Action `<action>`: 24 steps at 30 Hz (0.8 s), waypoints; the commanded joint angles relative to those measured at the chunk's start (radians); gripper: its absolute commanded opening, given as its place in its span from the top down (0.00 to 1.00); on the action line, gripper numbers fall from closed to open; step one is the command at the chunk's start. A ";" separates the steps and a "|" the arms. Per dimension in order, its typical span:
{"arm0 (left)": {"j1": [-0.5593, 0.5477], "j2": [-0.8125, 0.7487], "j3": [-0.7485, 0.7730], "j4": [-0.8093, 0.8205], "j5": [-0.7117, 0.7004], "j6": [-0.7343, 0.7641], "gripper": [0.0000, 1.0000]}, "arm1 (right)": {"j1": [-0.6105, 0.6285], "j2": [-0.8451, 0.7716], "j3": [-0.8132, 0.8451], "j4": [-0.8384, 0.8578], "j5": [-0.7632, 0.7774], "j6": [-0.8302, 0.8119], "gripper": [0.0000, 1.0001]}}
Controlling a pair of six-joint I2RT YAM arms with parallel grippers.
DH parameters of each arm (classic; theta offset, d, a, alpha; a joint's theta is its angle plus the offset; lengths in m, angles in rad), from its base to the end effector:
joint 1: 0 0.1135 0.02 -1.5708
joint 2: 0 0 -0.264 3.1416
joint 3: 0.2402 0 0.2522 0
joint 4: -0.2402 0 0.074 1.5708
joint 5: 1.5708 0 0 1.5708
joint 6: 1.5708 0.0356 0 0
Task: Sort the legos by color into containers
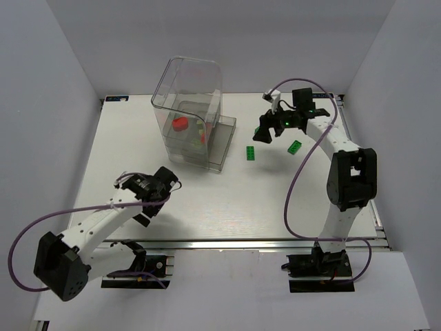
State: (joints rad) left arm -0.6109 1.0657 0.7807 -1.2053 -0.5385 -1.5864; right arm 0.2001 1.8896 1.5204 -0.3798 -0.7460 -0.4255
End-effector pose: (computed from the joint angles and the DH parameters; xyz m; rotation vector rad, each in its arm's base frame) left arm 0.1355 -0.0726 0.2290 -1.2519 2.2978 0.2345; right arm 0.4129 0.1084 0.2636 -1.0116 1.9352 0.7315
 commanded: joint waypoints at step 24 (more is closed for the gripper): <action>0.579 0.270 0.002 0.312 0.166 0.252 0.13 | -0.177 -0.155 -0.037 -0.014 -0.263 -0.050 0.18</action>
State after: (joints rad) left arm -0.0612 1.3434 0.7925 -0.9360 -0.3916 -1.3735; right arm 0.0334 1.7565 1.4422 -0.3923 -0.9596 -0.4747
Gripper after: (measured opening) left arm 0.881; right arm 0.820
